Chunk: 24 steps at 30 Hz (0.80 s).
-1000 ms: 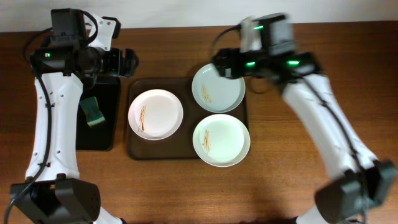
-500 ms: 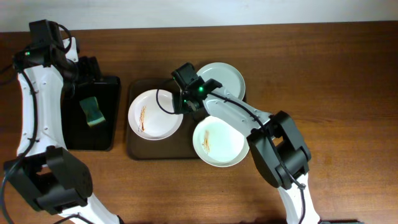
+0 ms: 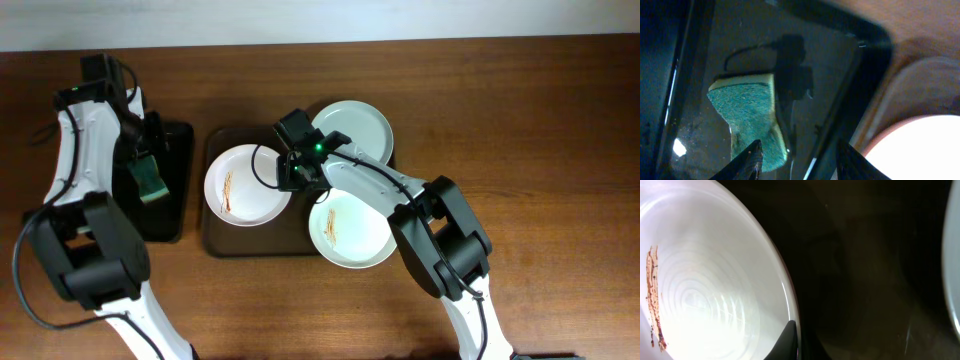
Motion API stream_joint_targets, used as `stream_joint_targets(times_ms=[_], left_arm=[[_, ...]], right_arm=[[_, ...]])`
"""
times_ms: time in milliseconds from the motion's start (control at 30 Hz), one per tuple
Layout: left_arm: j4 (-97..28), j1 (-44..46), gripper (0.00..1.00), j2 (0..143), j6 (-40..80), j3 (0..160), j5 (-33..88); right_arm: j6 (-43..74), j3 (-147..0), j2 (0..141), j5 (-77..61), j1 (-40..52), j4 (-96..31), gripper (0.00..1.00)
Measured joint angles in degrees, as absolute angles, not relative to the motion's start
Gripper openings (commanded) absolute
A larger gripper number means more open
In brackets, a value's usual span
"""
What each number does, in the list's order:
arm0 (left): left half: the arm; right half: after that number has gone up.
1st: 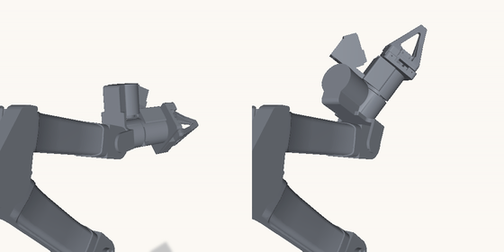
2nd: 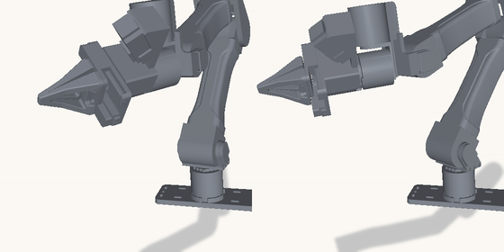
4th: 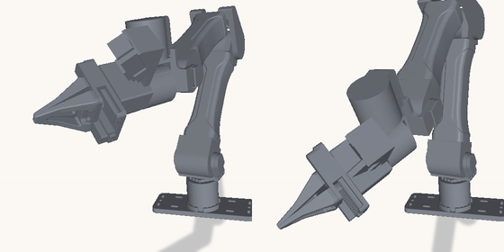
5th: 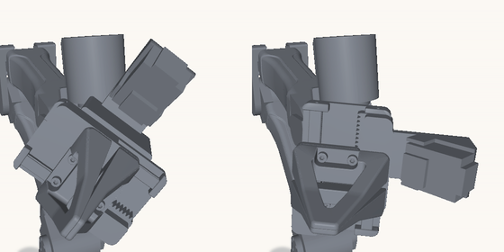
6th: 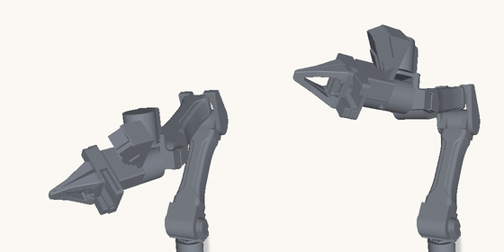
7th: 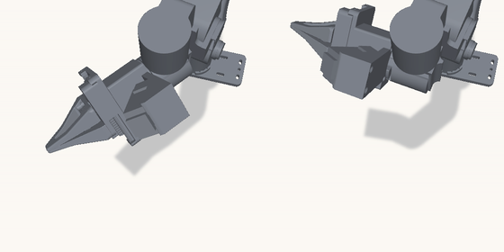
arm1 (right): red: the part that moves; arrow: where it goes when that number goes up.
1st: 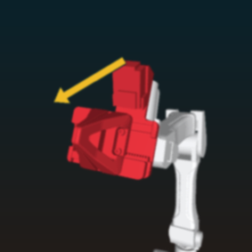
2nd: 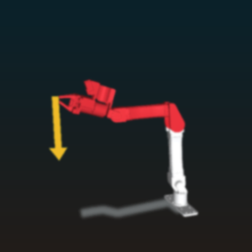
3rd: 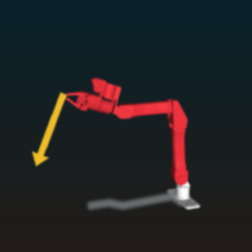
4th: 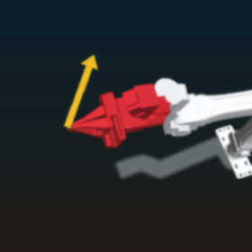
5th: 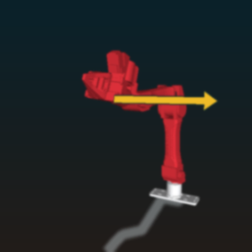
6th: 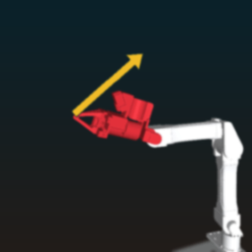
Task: Clean dirty plates on tray and stack at the side
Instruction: 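Grasp the green sponge with the left gripper and lift it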
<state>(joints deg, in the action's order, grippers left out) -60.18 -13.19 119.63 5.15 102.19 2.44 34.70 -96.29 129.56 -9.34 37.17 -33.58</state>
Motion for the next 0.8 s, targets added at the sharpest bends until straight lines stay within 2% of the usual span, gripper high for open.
stream_joint_targets(times_ms=[67, 167, 333, 500, 567, 700, 800], left_arm=[[-60.2, -13.2, 0.45, 122.6, 7.2, 102.0, -2.1], [-60.2, -13.2, 0.32, 124.2, 10.9, 101.7, -9.2], [-59.9, -13.2, 0.32, 125.6, 11.9, 100.1, -11.0], [-53.6, -13.2, 0.31, 125.8, 11.9, 94.6, -11.1], [-52.0, -13.2, 0.01, 125.8, 11.9, 93.4, -11.3], [-51.5, -13.2, 0.01, 125.8, 12.3, 93.0, -12.3], [-53.8, -12.9, 0.01, 125.8, 7.0, 95.0, -9.8]], right_arm=[[34.7, -96.3, 129.6, -9.3, 37.2, -33.6, 0.04], [34.7, -96.3, 129.6, -9.3, 37.2, -33.6, 0.04], [34.7, -96.3, 129.6, -9.3, 37.2, -33.6, 0.04], [34.7, -96.3, 129.6, -9.3, 37.2, -33.6, 0.04], [34.7, -96.3, 129.6, -9.3, 37.2, -33.6, 0.04], [34.7, -96.3, 129.6, -9.2, 37.2, -33.6, 0.04], [34.7, -96.3, 129.6, -9.1, 37.2, -33.6, 0.04]])
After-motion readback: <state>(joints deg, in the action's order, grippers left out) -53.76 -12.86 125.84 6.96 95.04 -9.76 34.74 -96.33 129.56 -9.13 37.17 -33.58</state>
